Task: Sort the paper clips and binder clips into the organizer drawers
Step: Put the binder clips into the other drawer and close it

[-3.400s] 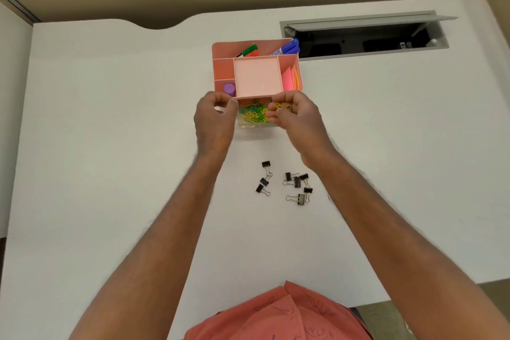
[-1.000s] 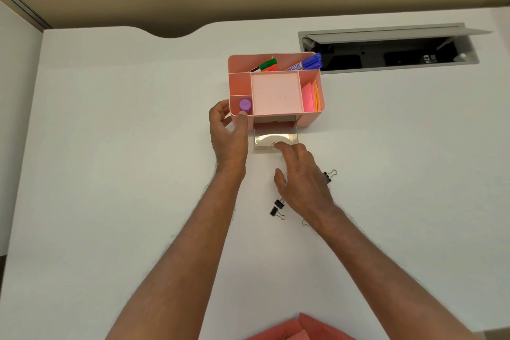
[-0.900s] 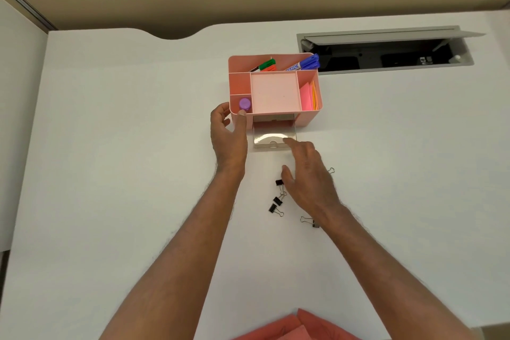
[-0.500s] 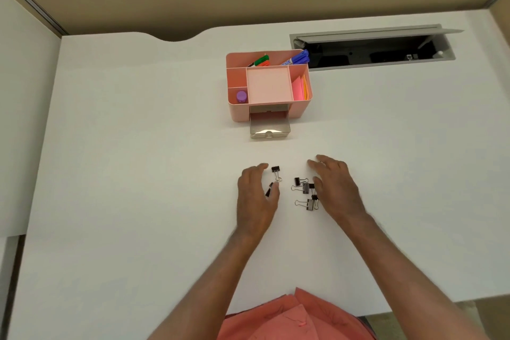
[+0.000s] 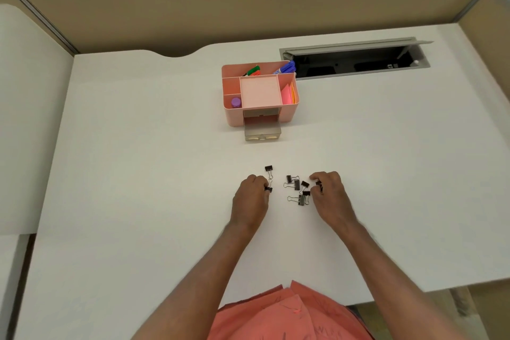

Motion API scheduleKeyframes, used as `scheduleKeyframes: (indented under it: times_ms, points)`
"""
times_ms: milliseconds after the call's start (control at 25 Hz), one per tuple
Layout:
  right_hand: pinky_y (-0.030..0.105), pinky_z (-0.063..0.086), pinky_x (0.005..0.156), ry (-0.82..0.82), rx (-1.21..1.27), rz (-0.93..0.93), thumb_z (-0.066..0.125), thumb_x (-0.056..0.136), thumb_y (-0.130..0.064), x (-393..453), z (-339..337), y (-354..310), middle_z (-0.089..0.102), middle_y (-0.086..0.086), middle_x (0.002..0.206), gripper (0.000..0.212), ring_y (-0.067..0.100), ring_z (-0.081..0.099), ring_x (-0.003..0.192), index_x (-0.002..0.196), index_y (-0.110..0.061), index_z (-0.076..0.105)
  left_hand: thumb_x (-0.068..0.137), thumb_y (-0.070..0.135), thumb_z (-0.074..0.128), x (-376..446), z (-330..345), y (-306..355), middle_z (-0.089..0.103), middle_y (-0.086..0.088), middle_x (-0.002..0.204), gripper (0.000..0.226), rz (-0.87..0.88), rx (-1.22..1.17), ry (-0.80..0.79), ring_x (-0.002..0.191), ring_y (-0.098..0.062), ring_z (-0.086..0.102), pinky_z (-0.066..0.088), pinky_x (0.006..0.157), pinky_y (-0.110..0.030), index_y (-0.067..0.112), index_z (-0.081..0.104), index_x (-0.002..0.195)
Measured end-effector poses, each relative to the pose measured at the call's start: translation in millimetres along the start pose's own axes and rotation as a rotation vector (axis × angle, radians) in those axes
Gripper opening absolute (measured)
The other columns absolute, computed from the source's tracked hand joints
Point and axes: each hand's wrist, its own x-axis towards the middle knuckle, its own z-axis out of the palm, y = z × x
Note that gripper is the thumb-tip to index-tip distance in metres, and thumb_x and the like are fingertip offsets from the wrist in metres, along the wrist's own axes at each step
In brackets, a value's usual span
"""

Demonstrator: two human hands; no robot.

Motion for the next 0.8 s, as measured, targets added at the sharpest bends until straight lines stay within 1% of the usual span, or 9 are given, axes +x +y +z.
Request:
scheduleKeyframes:
  times_ms: [80,160,240,360,480,520,600,680,800]
  points:
    - [0.03,0.046,0.084,-0.006,0.045,0.059,0.062,0.095,-0.024,-10,6,-2,0.048,-0.003,0.116,0.025,0.02,0.058,0.105,0.12,-0.021,0.06,0.096,0.017,0.059,0,-2,0,0.059,-0.002,0.106,0.009,-0.044,-0.06,-0.006,0.096,-0.023,0.057,0.05,0.081,-0.038,0.014,0.062,0.103]
    - [0.032,0.047,0.083,-0.004,-0.011,0.064,0.076,0.086,-0.04,-20,14,-6,0.046,-0.004,0.116,0.046,0.017,0.051,0.105,0.12,-0.02,0.054,0.094,0.013,0.061,-1,-4,-1,0.059,0.0,0.104,0.005,-0.078,-0.121,-0.005,0.092,-0.02,0.057,0.049,0.08,-0.035,0.015,0.062,0.099]
    - [0.035,0.048,0.081,0.013,-0.081,0.035,0.082,0.081,-0.041,-26,20,-9,0.048,-0.001,0.116,0.052,0.02,0.049,0.105,0.118,-0.017,0.053,0.091,0.007,0.058,-3,-7,-2,0.059,0.001,0.099,0.009,-0.079,-0.137,-0.005,0.087,-0.018,0.057,0.047,0.074,-0.031,0.016,0.061,0.09]
    - [0.036,0.049,0.078,0.039,-0.099,0.019,0.08,0.086,-0.032,-26,20,-11,0.049,0.002,0.112,0.038,0.026,0.055,0.101,0.111,-0.016,0.055,0.088,0.002,0.053,-9,-8,-2,0.057,0.002,0.093,0.019,-0.056,-0.117,-0.012,0.082,-0.017,0.054,0.041,0.067,-0.028,0.02,0.055,0.082]
    - [0.034,0.048,0.074,-0.015,-0.063,0.05,0.08,0.086,-0.027,-25,13,-13,0.048,0.0,0.107,0.031,0.025,0.058,0.09,0.102,-0.018,0.055,0.091,0.009,0.058,-15,-5,-4,0.055,0.002,0.101,0.011,-0.019,-0.152,-0.004,0.091,-0.02,0.056,0.047,0.074,-0.032,0.019,0.055,0.096]
    - [0.033,0.047,0.071,-0.039,-0.06,0.051,0.08,0.085,-0.026,-25,11,-13,0.047,-0.001,0.105,0.03,0.024,0.058,0.086,0.099,-0.019,0.054,0.092,0.017,0.063,-17,-5,-5,0.055,0.003,0.108,0.017,0.007,-0.151,-0.016,0.097,-0.019,0.055,0.05,0.079,-0.034,0.019,0.056,0.107]
    - [0.033,0.048,0.068,-0.086,-0.074,0.035,0.079,0.085,-0.023,-25,8,-15,0.047,-0.002,0.103,0.028,0.023,0.059,0.081,0.098,-0.018,0.054,0.089,0.036,0.071,-21,-3,-5,0.051,0.004,0.122,0.046,0.09,-0.083,-0.088,0.11,-0.015,0.05,0.051,0.085,-0.035,0.023,0.052,0.128]
    - [0.036,0.052,0.071,-0.123,-0.113,0.011,0.076,0.086,-0.021,-27,7,-18,0.047,-0.002,0.105,0.026,0.022,0.06,0.08,0.102,-0.018,0.055,0.086,0.043,0.073,-24,-3,-1,0.046,0.005,0.128,0.06,0.142,0.046,-0.162,0.115,-0.015,0.047,0.052,0.084,-0.035,0.028,0.046,0.138]
    - [0.036,0.054,0.071,-0.148,-0.13,-0.002,0.07,0.087,-0.013,-28,8,-21,0.045,-0.001,0.107,0.02,0.02,0.061,0.077,0.101,-0.02,0.058,0.094,0.028,0.066,-23,3,1,0.045,0.002,0.124,0.038,0.188,0.126,-0.164,0.109,-0.019,0.052,0.054,0.08,-0.035,0.025,0.053,0.13]
